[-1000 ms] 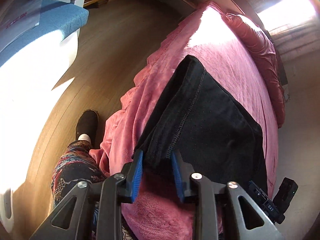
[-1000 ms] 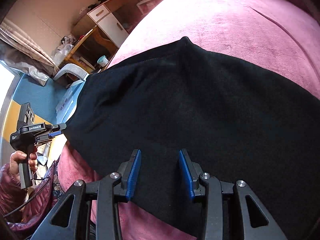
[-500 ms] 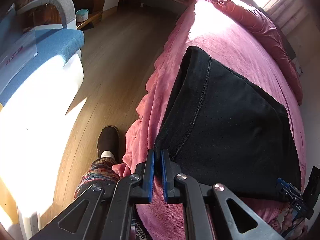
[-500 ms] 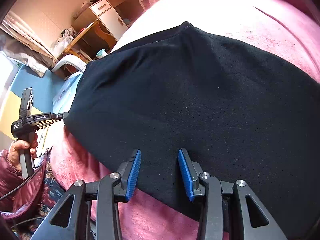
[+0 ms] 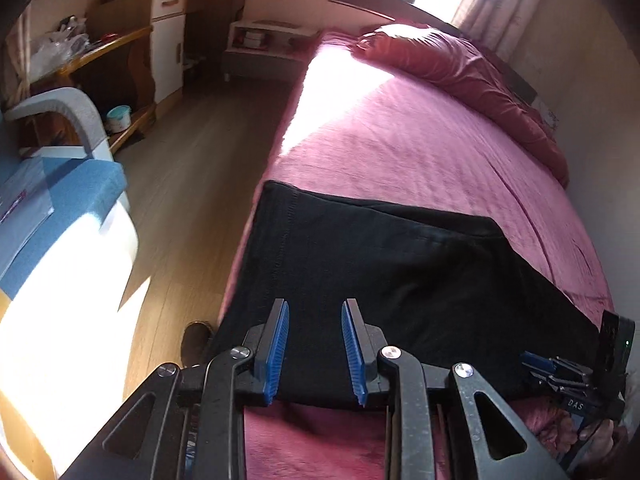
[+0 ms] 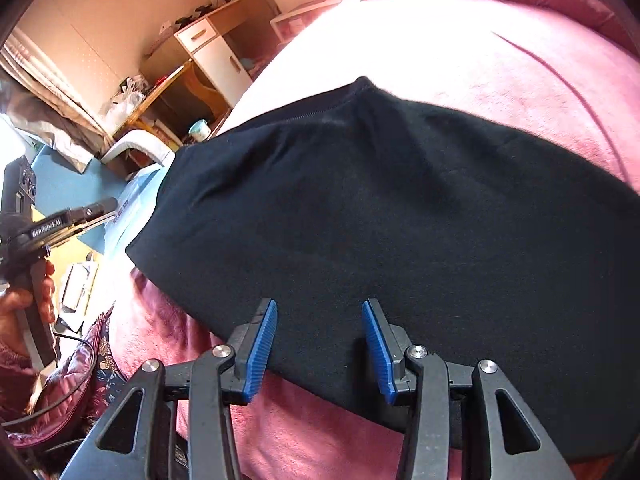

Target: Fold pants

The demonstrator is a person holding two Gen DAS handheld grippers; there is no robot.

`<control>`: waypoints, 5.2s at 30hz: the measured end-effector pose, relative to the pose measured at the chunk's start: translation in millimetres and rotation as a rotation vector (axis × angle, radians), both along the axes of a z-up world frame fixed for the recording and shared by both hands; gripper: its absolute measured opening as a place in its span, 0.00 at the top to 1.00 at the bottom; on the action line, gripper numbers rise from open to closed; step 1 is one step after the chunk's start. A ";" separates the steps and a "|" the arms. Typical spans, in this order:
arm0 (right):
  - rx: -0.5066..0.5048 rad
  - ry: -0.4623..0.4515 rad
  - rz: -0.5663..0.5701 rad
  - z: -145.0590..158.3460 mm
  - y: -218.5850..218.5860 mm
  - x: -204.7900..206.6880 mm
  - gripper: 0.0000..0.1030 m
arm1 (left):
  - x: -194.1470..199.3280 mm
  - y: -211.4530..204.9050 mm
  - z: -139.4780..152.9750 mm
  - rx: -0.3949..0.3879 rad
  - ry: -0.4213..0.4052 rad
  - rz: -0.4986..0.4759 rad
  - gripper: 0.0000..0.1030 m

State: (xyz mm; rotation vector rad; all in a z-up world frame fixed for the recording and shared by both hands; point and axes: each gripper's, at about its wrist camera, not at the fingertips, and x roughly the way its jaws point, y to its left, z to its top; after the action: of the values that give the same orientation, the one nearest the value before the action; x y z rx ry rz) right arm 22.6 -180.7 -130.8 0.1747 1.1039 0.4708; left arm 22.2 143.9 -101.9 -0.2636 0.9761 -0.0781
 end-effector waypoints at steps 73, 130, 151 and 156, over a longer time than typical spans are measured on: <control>-0.363 -0.266 -0.687 105.7 -186.5 -35.0 0.66 | -9.1 -182.1 -17.9 0.138 -0.098 -0.268 0.70; 0.176 0.047 -1.303 5.4 -468.1 -149.5 0.59 | 2.7 -202.5 -48.1 0.187 -0.014 -0.271 0.70; 0.007 -0.154 -0.939 105.2 -403.3 -88.5 0.83 | 19.7 -180.8 -54.3 0.119 0.038 -0.251 0.70; 0.010 -0.186 -0.746 123.3 -341.0 -62.4 0.84 | 22.1 -177.5 -53.0 0.101 0.044 -0.263 0.70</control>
State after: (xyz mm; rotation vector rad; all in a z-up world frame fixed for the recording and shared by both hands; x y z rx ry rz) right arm -39.8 -521.7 -7.5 0.5173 0.7793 -0.1743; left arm 44.2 -33.6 -154.8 -0.0434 1.0508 -0.2630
